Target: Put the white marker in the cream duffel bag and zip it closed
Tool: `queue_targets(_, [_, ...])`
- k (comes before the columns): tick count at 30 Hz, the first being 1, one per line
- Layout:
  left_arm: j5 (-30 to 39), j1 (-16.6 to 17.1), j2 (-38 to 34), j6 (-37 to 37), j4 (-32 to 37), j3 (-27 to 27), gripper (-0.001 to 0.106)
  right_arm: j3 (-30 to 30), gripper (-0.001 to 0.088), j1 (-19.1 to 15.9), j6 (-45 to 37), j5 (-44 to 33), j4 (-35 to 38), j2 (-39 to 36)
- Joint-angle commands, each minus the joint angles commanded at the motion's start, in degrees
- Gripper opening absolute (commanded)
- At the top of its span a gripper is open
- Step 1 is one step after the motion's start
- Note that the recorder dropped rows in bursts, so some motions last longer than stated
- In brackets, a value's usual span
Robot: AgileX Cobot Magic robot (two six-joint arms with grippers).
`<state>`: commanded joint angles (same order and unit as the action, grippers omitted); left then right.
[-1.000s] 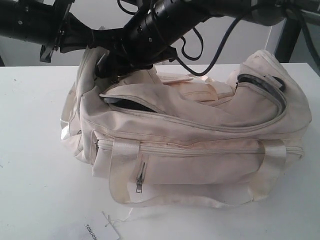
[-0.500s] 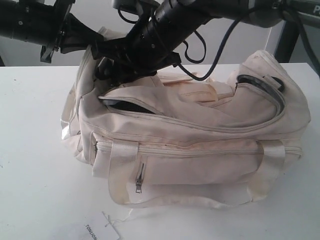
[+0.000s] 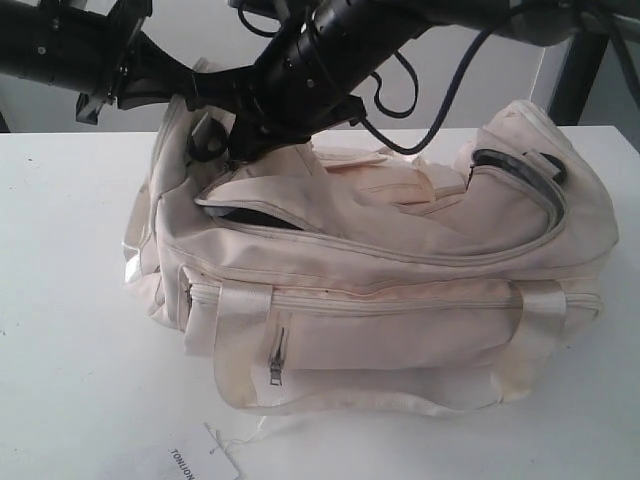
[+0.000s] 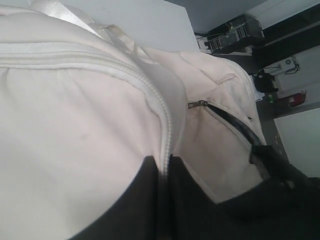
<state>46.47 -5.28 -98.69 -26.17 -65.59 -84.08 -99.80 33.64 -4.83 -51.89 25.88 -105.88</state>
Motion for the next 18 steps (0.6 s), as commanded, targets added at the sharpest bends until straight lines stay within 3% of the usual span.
queue_targets(18, [-2.1, 0.0, 0.0, 0.0, 3.2, 0.0, 0.000, 0.0, 0.0000, 3.8, -1.5, -9.5, 0.8, 0.4])
